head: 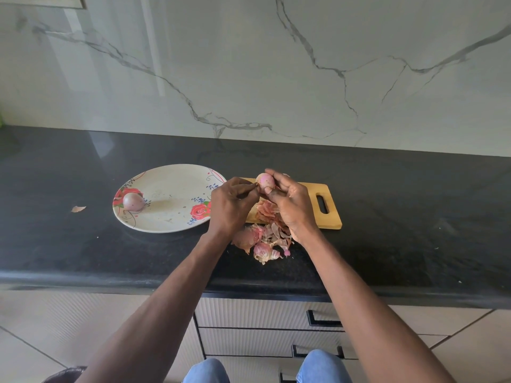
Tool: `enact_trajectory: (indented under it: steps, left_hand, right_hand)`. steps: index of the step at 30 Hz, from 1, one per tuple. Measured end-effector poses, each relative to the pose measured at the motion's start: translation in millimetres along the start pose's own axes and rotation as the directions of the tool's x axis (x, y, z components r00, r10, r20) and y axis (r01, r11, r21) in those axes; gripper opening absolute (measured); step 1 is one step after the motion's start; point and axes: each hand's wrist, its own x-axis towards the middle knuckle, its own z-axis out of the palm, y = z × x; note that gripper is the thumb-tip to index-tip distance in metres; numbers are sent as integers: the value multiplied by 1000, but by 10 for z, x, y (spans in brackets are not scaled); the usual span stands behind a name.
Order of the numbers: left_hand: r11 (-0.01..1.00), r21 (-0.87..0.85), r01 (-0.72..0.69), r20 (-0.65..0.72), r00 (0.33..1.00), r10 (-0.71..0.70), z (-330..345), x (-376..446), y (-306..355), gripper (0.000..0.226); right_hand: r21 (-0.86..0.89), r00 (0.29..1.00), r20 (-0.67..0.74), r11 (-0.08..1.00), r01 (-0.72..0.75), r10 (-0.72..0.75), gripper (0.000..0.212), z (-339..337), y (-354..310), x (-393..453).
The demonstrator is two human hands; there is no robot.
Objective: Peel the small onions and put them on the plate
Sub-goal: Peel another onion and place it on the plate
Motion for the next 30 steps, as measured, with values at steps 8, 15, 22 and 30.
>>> enact_trajectory:
  steps: [8, 15, 22, 30]
  left_hand:
    - [988, 124, -92, -47, 994, 98, 38, -9, 15, 16]
    - [990, 107, -89, -75, 992, 97, 26, 2, 29, 22]
    - [998, 63, -11, -84, 996, 17, 27, 11, 18, 22]
    - [999, 26, 47, -83, 996, -44, 26, 21, 11, 21]
  right_hand:
    - [-10, 1000, 2, 1000, 6, -6, 40, 8, -21, -12]
    - [165, 997, 23, 984, -72, 69, 36, 21, -73, -14]
    - [231, 990, 42, 962, -142, 136, 36, 2, -30, 39]
    - [262, 985, 51, 949, -173, 166, 33, -11, -16, 50]
